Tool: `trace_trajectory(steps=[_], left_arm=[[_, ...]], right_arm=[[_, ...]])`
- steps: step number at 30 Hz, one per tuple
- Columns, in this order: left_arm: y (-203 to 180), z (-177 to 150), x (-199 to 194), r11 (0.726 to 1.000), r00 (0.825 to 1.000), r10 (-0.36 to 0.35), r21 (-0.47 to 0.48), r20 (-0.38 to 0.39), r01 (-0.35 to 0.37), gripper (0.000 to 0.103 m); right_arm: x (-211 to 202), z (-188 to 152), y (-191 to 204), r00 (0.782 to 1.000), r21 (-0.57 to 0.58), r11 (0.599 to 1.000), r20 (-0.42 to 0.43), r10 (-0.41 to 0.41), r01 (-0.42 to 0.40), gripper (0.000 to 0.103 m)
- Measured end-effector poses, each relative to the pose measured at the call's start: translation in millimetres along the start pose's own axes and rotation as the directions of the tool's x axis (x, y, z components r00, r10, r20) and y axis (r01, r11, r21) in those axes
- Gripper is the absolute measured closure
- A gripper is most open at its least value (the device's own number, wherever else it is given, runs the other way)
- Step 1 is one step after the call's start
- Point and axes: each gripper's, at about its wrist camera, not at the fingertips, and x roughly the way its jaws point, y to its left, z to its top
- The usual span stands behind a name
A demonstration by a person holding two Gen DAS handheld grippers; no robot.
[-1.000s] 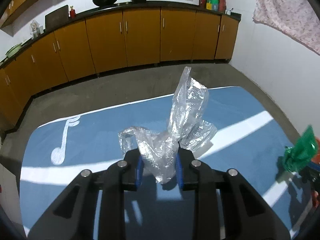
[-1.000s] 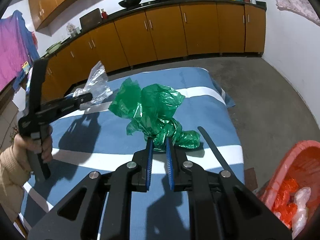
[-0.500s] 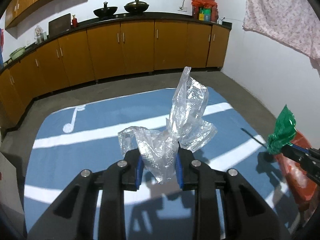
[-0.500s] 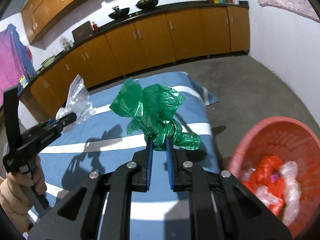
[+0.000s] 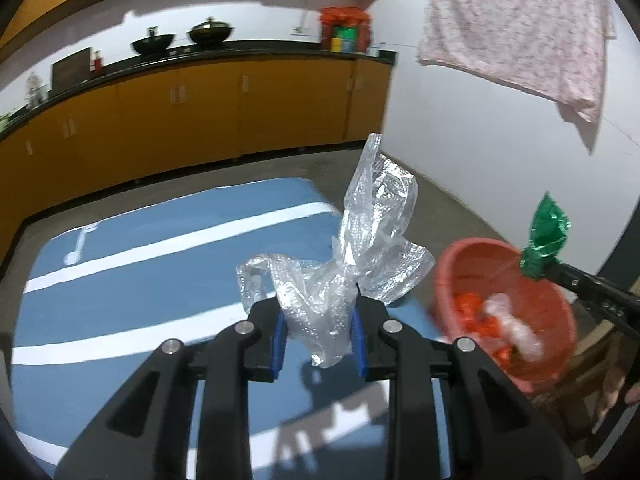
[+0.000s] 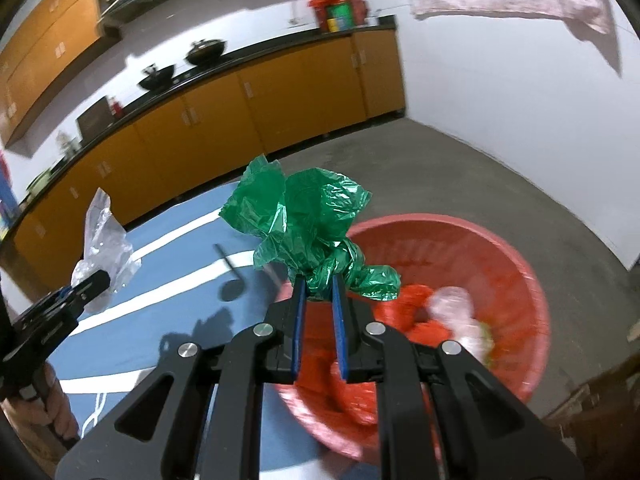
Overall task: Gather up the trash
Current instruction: 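Carry both bags over the basket and open both tools to drop them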
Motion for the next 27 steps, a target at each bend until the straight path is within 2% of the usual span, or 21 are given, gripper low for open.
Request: trace_trajectory(steps=[5, 10, 17, 20, 22, 25, 27], left_arm=[[-51, -2, 5, 0.996, 0.996, -0.09, 0.012, -0.011, 0.09, 0.076], [-98, -9, 19, 0.985, 0.984, -0.172, 0.014, -0.053, 0.173, 0.076], [-133, -15, 38, 0.976, 0.972, -0.216, 0.018, -0.095, 0.218, 0.075], [-142, -15, 45, 0.974, 0.969, -0.222, 0.023, -0.109, 0.225, 0.069], [-145, -18, 47, 0.974, 0.968, -0.223, 0.023, -0.114, 0.227, 0.059], [-144, -23, 51, 0.975, 0.968, -0.221, 0.012, -0.12, 0.223, 0.051], [-138, -25, 51, 0.976, 0.969, -0.215, 0.0, -0.122, 0.217, 0.047]], right_arm=[[-11, -2, -27, 0.999, 0.045, 0.998, 0.023, -0.042, 0.041, 0.089], [-17, -1, -50, 0.998, 0.095, 0.994, 0.038, -0.056, 0.052, 0.089], [-22, 2, -69, 0.996, 0.148, 0.988, 0.062, -0.057, 0.048, 0.089], [-20, 4, -73, 0.997, 0.158, 0.987, 0.066, -0.04, 0.029, 0.087], [-21, 3, -77, 0.997, 0.164, 0.986, 0.071, -0.024, 0.012, 0.08], [-24, 0, -78, 0.996, 0.172, 0.985, 0.081, -0.025, 0.01, 0.06], [-29, -2, -80, 0.995, 0.176, 0.984, 0.094, -0.028, 0.011, 0.052]])
